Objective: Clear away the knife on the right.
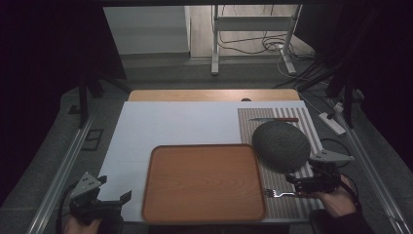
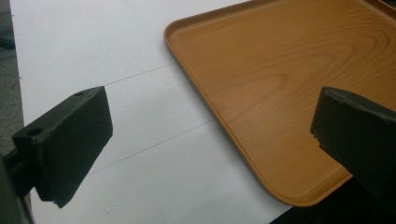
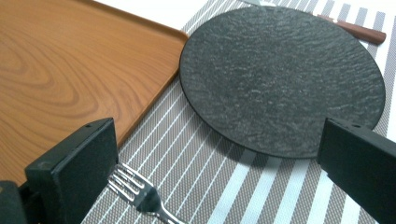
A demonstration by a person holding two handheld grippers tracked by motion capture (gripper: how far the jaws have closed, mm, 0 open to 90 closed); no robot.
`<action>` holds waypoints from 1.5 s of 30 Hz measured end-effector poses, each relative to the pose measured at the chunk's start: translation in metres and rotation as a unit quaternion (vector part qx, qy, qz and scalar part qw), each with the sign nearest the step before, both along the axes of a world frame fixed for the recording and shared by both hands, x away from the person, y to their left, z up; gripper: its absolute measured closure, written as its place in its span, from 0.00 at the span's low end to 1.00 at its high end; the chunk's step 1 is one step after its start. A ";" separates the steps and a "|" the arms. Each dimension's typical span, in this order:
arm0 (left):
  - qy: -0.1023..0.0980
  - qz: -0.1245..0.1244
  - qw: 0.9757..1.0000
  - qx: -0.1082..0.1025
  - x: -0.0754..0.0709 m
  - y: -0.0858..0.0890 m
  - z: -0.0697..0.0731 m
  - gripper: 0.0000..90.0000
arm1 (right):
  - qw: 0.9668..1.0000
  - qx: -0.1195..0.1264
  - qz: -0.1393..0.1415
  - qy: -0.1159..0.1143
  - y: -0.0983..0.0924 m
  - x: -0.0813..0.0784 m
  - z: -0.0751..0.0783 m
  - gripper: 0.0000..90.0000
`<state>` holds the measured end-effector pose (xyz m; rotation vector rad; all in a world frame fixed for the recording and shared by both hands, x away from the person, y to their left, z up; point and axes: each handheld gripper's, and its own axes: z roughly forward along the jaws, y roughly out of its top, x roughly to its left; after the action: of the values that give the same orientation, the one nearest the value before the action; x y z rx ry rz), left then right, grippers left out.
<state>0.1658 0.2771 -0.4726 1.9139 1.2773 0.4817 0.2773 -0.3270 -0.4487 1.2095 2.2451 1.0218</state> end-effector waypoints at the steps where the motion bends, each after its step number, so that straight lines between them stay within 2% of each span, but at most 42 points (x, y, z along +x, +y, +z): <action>1: 0.000 0.000 1.000 0.000 0.000 0.000 0.000 0.00 | 1.000 0.002 0.000 0.000 0.000 0.001 0.000 0.00; 6: 0.001 0.000 1.000 -0.001 0.000 0.000 0.000 0.00 | 1.000 0.005 -0.004 0.007 0.000 0.009 0.002 0.00; 9: 0.001 0.000 1.000 -0.002 0.000 0.000 0.000 0.00 | 1.000 0.016 -0.011 0.022 0.000 0.017 0.003 0.00; 23: 0.006 0.003 1.000 -0.006 0.001 0.001 -0.001 0.00 | 1.000 0.013 -0.006 0.026 0.000 0.040 0.004 0.00; 28: 0.008 0.000 1.000 -0.003 0.002 0.001 -0.001 0.00 | 1.000 0.005 -0.007 0.026 0.000 0.051 0.004 0.00; 33: 0.009 0.000 1.000 -0.002 0.002 0.000 -0.001 0.00 | 0.999 0.016 -0.007 0.031 -0.003 0.061 0.002 0.00; 39: 0.009 0.000 1.000 -0.002 0.002 0.000 -0.001 0.01 | 0.999 0.005 -0.010 0.034 -0.002 0.074 0.001 0.00; 45: 0.009 -0.001 1.000 0.001 0.002 0.000 -0.001 0.01 | 0.999 -0.006 -0.022 0.048 -0.003 0.093 -0.002 0.00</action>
<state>0.1680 0.2769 -0.4733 1.9249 1.2866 0.4644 0.3700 -0.3296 -0.4509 1.3233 2.2818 0.9505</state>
